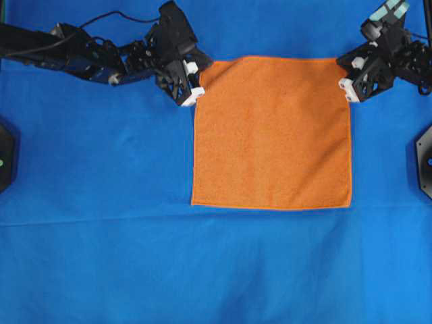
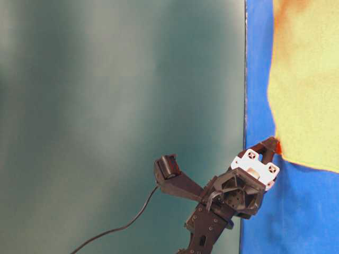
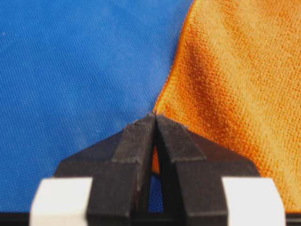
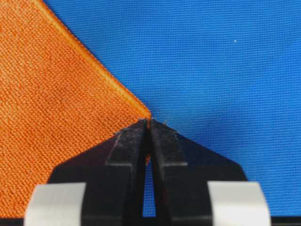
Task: Fold the orange towel.
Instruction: 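Close both grippers on the far corners of the orange towel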
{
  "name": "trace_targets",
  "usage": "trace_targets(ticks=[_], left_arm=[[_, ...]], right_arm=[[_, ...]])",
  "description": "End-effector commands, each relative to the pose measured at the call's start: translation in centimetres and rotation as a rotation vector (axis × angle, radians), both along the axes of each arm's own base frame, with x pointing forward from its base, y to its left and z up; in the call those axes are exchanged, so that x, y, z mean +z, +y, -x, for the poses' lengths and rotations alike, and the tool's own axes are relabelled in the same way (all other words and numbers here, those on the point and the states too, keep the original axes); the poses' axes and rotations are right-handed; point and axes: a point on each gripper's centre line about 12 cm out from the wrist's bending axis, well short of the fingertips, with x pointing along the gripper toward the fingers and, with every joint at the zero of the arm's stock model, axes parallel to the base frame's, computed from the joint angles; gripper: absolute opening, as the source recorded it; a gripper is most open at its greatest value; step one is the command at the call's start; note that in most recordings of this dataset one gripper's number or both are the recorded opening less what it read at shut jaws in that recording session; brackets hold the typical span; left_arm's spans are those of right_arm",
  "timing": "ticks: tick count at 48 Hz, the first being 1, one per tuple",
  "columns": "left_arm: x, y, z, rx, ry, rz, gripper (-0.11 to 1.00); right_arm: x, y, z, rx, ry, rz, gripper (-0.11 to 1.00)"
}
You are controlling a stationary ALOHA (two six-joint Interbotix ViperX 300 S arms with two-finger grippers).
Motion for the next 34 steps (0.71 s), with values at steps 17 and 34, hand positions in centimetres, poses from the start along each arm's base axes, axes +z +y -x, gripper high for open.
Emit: trace_targets(ticks=[17, 34], left_arm=[[4.3, 1.3, 0.6, 0.033, -0.044, -0.019, 0.0], [4.9, 0.9, 0.7, 0.024, -0.035, -0.016, 0.0]], right_arm=[[2.8, -0.2, -0.2, -0.003, -0.073, 0.067, 0.01], [3.1, 0.2, 0.1, 0.002, -0.065, 0.06, 0.01]])
